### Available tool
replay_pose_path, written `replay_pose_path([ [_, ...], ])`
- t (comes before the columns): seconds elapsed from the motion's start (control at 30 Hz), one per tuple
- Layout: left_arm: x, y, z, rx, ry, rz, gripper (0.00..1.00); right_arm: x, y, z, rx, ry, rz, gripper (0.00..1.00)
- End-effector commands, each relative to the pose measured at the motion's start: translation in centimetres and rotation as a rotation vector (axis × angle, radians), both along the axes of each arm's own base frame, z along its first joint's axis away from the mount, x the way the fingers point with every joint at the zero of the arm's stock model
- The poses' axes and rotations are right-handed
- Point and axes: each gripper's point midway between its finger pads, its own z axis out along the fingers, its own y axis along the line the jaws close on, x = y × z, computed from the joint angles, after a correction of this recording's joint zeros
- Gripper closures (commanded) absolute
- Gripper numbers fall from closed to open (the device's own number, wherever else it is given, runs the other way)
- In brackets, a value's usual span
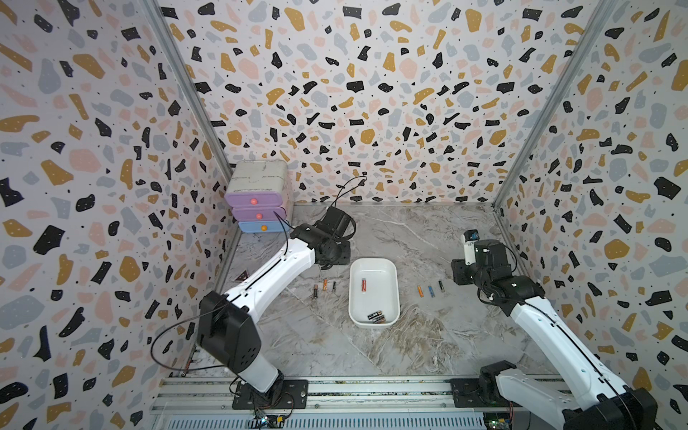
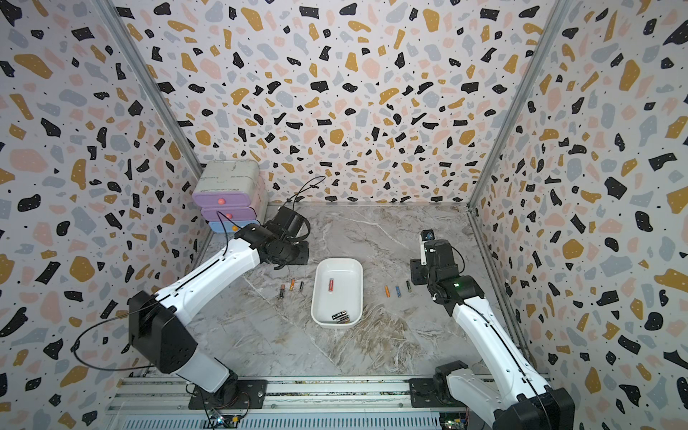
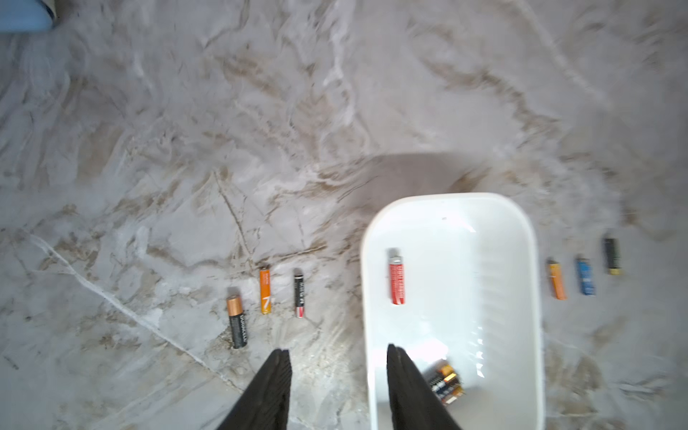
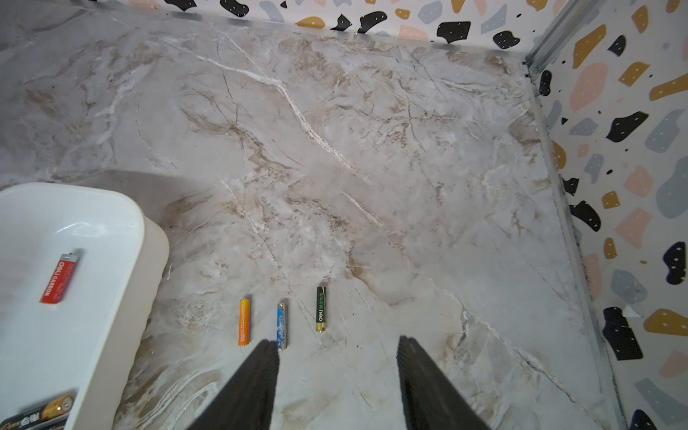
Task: Take the batteries out of the storage box
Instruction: Pick up the battery from the storage box.
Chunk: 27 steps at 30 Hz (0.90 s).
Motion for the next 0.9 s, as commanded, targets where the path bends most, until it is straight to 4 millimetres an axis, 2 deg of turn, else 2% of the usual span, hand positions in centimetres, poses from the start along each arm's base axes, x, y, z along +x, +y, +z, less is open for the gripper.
replay_pose_path([
  [0.0, -1.6, -2.2, 0.3, -0.01, 0.033, -0.046, 0.53, -0.9, 0.7, -0.7, 0.045, 0.012, 0.032, 0.42],
  [0.13, -2.3, -6.7, 0.2, -0.012, 0.048, -0.127, 0.53, -1.8, 0.9, -1.6, 0.049, 0.025, 0.044, 0.4],
  [0.2, -2.1, -8.5, -0.9, -0.002, 0.08, -0.138, 0.53, -2.2, 1.0, -1.6, 0.049, 0.017, 0.055, 0.4],
  [0.27, -1.8, -9.4, -2.7, 0.013, 0.123, -0.135, 0.51, -2.6, 1.4, -1.5, 0.06, 0.007, 0.082, 0.38],
  [0.47, 0.5, -9.3, -7.5, 0.103, 0.185, -0.087, 0.51, -4.0, 5.2, -2.2, 0.144, 0.034, 0.251, 0.3],
  [0.63, 1.9, -8.7, -9.4, 0.13, 0.205, -0.055, 0.52, -4.8, 6.5, -2.6, 0.181, 0.05, 0.313, 0.27],
  [0.77, 2.1, -8.5, -11.3, 0.145, 0.247, -0.055, 0.53, -6.9, 10.3, -0.8, 0.321, -0.024, 0.523, 0.24],
  [0.87, 1.9, -8.6, -12.5, 0.146, 0.264, -0.059, 0.54, -7.9, 11.8, 0.4, 0.39, -0.075, 0.606, 0.22],
])
